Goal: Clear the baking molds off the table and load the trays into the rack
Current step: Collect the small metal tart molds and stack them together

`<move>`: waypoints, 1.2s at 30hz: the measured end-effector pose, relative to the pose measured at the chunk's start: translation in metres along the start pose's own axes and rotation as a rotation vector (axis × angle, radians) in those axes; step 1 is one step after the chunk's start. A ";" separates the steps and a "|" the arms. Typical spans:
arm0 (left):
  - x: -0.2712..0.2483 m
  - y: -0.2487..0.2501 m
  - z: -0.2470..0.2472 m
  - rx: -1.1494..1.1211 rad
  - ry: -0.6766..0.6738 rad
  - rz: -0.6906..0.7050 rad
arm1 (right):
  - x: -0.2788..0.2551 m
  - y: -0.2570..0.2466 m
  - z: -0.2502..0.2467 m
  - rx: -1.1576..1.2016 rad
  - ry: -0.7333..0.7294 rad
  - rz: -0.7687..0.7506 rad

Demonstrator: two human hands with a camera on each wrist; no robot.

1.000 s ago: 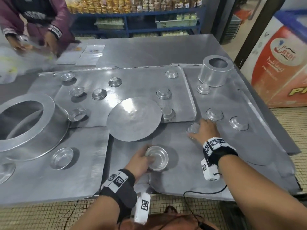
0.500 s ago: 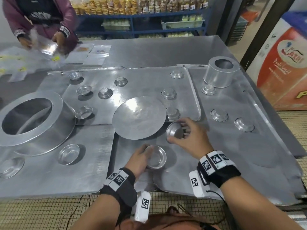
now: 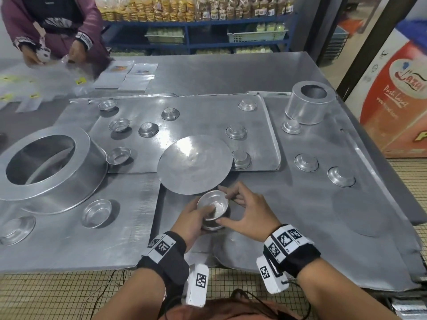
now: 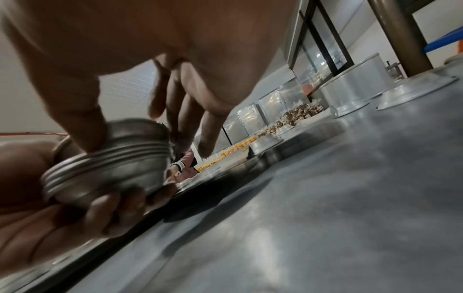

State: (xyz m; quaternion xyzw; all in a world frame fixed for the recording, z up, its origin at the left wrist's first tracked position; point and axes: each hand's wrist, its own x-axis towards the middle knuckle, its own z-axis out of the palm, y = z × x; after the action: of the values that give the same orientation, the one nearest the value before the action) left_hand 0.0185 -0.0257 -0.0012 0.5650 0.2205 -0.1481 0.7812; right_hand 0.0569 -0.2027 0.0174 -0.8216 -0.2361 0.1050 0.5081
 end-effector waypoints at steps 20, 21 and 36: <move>0.003 -0.011 -0.019 0.081 0.137 0.060 | 0.143 0.076 -0.056 -0.508 0.050 0.272; 0.002 -0.011 -0.020 0.081 0.143 0.062 | 0.145 0.077 -0.054 -0.513 0.044 0.273; 0.006 -0.011 -0.013 0.145 0.168 0.064 | 0.114 0.055 -0.066 -0.442 0.253 0.299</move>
State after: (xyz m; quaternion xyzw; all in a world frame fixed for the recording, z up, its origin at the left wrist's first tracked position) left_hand 0.0158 -0.0173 -0.0166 0.6372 0.2559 -0.0908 0.7213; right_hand 0.1979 -0.2185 0.0071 -0.9447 -0.0644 0.0214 0.3210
